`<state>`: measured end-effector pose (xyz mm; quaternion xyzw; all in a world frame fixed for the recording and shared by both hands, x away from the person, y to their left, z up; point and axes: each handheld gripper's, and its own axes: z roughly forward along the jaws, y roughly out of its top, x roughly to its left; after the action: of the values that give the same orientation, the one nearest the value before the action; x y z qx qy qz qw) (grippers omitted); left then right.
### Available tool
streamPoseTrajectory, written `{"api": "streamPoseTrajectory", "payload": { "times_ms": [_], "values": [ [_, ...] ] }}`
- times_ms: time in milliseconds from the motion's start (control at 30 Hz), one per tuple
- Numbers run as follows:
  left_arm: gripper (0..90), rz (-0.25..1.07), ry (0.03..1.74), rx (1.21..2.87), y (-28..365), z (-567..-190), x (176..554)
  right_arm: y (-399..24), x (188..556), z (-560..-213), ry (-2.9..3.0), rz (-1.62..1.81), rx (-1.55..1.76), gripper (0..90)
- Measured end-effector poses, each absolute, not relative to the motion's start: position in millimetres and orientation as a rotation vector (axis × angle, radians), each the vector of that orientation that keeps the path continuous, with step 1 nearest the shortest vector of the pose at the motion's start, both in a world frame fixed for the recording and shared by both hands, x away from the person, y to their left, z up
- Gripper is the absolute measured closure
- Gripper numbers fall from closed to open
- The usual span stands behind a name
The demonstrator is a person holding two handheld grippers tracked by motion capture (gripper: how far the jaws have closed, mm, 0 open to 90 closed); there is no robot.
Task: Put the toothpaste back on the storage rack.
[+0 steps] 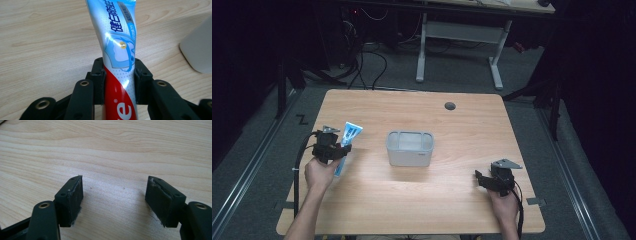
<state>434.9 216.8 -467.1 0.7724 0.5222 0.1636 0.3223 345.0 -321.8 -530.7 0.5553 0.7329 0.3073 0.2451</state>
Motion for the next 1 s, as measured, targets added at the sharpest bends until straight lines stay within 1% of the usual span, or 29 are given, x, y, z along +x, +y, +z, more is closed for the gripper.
{"api": "streamPoseTrajectory", "payload": {
  "times_ms": [100, 267, 433, 633, 733, 900, 1000],
  "values": [
    [67.8, 0.427, 1.365, 2.009, 216.6, -463.9, 432.0, -321.8, 345.0, -530.7, 2.000, 0.839, 1.516, 30.6],
    [67.6, 0.387, 1.348, 1.998, 216.0, -461.1, 430.0, -321.8, 345.0, -530.6, 2.000, 0.839, 1.516, 30.6],
    [67.5, 0.396, 1.335, 2.004, 212.7, -458.8, 427.0, -321.9, 345.0, -530.6, 2.001, 0.839, 1.516, 30.6],
    [67.5, 0.410, 1.288, 2.021, 205.6, -447.3, 423.2, -322.0, 345.1, -530.7, 2.004, 0.840, 1.510, 30.6],
    [67.6, 0.388, 1.258, 1.988, 203.1, -439.9, 420.5, -322.1, 345.1, -530.7, 2.004, 0.840, 1.510, 30.5],
    [67.5, 0.390, 1.239, 1.983, 199.3, -435.6, 417.5, -321.9, 344.9, -530.6, 2.003, 0.840, 1.514, 30.5],
    [67.7, 0.415, 1.223, 2.001, 195.3, -432.9, 415.6, -321.9, 345.0, -530.7, 2.003, 0.840, 1.514, 30.5]
  ]
}}
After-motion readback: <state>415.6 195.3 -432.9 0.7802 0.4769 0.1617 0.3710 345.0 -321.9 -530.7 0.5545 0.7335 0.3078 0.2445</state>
